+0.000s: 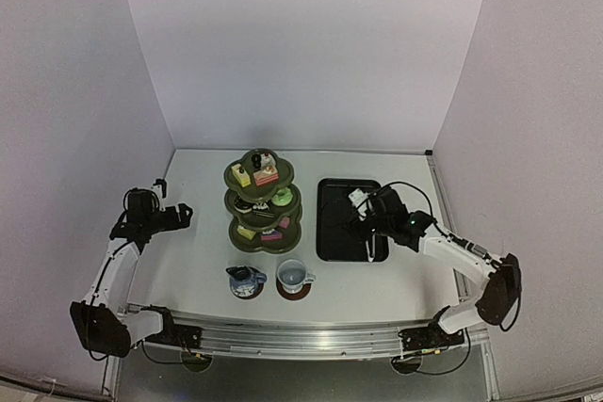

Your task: Serve the afternoon tea

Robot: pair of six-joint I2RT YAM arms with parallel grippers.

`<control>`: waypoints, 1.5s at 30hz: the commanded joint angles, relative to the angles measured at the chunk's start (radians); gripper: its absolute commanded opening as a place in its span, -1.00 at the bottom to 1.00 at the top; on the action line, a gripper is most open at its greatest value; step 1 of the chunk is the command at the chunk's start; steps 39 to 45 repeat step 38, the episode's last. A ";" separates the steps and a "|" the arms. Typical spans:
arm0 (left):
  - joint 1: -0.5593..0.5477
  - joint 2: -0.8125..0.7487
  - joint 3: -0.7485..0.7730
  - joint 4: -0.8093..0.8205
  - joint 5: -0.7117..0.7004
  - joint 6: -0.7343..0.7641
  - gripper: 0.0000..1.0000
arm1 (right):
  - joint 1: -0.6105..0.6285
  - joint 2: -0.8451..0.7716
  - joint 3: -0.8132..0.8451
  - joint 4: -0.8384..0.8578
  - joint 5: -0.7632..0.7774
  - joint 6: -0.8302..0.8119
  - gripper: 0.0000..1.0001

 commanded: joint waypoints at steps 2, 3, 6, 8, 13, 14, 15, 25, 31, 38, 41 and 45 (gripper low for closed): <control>0.005 -0.003 -0.246 0.544 -0.351 -0.162 0.99 | -0.251 -0.090 -0.139 0.260 0.012 0.215 0.18; 0.005 -0.009 -0.309 0.622 -0.361 -0.138 0.99 | -0.300 -0.111 -0.176 0.288 0.003 0.232 0.17; 0.005 -0.013 -0.465 0.922 -0.322 -0.048 0.99 | -0.393 -0.176 -0.271 0.342 0.051 0.228 0.15; 0.005 -0.010 -0.519 0.983 -0.289 0.009 0.99 | -0.437 -0.248 -0.370 0.419 0.064 0.217 0.15; 0.006 -0.041 -0.677 1.184 -0.249 0.116 0.99 | -0.517 -0.480 -0.710 0.754 0.150 0.243 0.16; 0.007 -0.048 -0.695 1.190 -0.244 0.126 0.99 | -0.524 -0.513 -0.766 0.784 0.171 0.250 0.16; 0.007 -0.055 -0.697 1.170 -0.245 0.127 0.99 | -0.526 -0.538 -0.801 0.792 0.181 0.249 0.16; 0.008 -0.045 -0.681 1.143 -0.362 0.082 0.99 | -0.527 -0.692 -1.049 0.895 0.262 0.192 0.16; 0.010 -0.020 -0.663 1.133 -0.346 0.088 0.99 | -0.527 -0.793 -1.097 0.880 0.263 0.209 0.16; 0.010 -0.016 -0.657 1.125 -0.302 0.104 0.99 | -0.527 -0.765 -1.085 0.879 0.256 0.206 0.16; 0.010 -0.016 -0.657 1.125 -0.302 0.104 0.99 | -0.527 -0.765 -1.085 0.879 0.256 0.206 0.16; 0.010 -0.016 -0.657 1.125 -0.302 0.104 0.99 | -0.527 -0.765 -1.085 0.879 0.256 0.206 0.16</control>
